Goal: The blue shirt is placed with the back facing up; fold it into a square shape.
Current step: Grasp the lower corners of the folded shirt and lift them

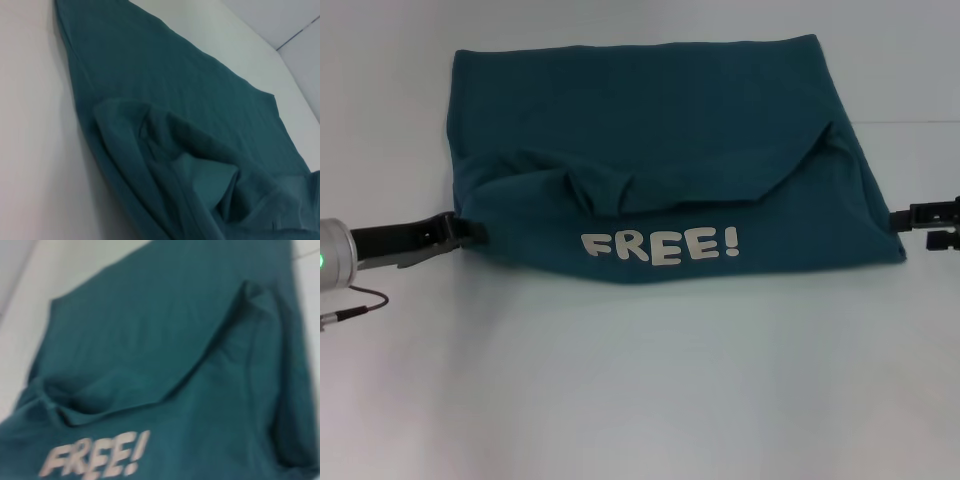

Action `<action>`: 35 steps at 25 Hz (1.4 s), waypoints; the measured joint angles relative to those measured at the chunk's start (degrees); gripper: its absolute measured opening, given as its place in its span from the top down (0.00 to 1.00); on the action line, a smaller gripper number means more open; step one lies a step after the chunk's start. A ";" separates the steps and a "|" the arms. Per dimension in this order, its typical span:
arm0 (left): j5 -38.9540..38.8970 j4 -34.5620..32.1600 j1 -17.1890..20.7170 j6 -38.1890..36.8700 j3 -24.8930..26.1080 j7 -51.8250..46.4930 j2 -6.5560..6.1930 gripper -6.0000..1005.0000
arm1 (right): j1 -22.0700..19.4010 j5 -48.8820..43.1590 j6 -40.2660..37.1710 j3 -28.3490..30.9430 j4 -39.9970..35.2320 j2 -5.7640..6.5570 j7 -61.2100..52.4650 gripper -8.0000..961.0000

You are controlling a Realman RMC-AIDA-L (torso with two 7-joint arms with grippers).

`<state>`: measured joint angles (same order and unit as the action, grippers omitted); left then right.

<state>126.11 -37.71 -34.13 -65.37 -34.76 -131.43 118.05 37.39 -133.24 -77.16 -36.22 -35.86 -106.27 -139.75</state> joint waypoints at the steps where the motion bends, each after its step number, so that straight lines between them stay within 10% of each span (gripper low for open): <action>1: 0.00 0.00 -0.13 0.00 -0.06 -0.19 -0.02 0.95 | 0.70 -1.93 0.83 0.00 -0.25 -0.04 -1.00 0.18; 23: -0.39 0.31 -0.39 0.38 -0.36 -0.49 0.36 0.95 | 4.65 -10.10 15.24 -5.92 0.32 -6.61 0.56 0.19; 32: -0.43 0.45 -0.34 0.77 -0.19 -0.49 0.43 0.95 | 4.50 -10.06 15.56 -5.53 0.50 -6.75 0.04 0.20; 35: -0.43 0.45 -0.18 0.78 -0.17 -0.49 0.43 0.95 | 4.26 -10.03 15.57 -5.41 0.37 -6.52 0.03 0.33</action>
<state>125.68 -37.25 -34.32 -64.59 -34.92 -131.93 118.48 41.65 -143.27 -61.59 -41.63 -35.49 -112.79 -139.72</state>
